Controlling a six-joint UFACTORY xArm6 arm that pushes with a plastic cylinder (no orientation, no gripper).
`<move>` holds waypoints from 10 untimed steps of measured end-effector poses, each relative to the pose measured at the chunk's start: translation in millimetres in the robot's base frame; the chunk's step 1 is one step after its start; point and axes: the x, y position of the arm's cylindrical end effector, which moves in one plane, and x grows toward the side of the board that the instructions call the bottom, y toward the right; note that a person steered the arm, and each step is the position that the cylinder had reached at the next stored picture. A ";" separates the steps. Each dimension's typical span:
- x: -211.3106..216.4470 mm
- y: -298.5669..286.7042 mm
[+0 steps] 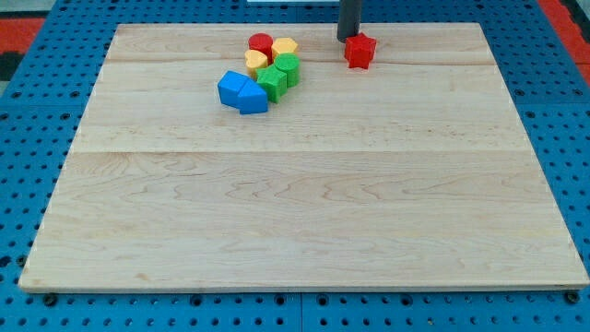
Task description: Push the red star towards the center
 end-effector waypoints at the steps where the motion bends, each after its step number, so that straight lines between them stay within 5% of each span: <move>1: 8.0 -4.8; 4: -40.6 15.2; 5: 6.5 31.3; 9: 220.9 -92.7; 10: 186.4 -93.6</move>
